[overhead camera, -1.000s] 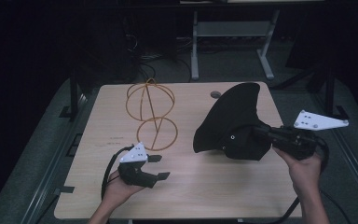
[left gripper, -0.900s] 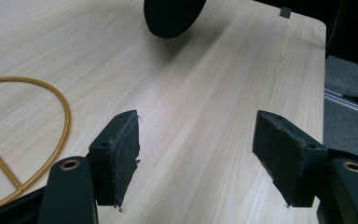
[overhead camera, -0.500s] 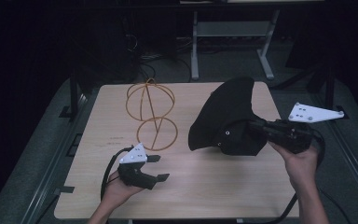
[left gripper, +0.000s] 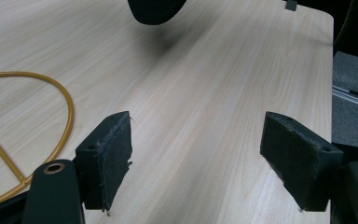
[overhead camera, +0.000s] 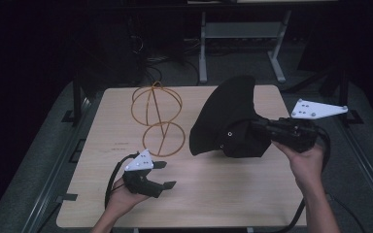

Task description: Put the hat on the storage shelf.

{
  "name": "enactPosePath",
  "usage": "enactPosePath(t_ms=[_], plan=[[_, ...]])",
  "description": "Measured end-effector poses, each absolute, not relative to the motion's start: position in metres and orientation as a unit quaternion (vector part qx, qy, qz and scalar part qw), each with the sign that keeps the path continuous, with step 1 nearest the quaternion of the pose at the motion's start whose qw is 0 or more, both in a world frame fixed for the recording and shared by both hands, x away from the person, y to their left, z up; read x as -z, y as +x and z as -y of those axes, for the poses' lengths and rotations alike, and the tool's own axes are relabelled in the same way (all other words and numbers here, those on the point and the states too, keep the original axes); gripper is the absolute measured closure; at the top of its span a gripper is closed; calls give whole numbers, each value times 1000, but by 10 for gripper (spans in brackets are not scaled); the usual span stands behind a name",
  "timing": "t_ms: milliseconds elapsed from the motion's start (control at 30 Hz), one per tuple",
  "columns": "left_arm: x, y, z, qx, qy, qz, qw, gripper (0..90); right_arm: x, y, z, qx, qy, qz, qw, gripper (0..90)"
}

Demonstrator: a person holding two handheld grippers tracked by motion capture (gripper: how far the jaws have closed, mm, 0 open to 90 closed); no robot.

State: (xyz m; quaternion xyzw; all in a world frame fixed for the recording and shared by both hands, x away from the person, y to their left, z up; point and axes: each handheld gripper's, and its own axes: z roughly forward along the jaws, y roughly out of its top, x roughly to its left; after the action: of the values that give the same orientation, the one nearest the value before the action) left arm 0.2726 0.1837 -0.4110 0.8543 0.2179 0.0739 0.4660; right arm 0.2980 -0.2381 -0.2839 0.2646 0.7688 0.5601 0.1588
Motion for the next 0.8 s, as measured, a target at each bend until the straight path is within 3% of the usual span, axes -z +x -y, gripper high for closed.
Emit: enactPosePath(t_ms=[800], plan=[[413, 273, -183, -78, 861, -209, 457, 239, 256, 312, 211, -568, 242, -770, 162, 883]])
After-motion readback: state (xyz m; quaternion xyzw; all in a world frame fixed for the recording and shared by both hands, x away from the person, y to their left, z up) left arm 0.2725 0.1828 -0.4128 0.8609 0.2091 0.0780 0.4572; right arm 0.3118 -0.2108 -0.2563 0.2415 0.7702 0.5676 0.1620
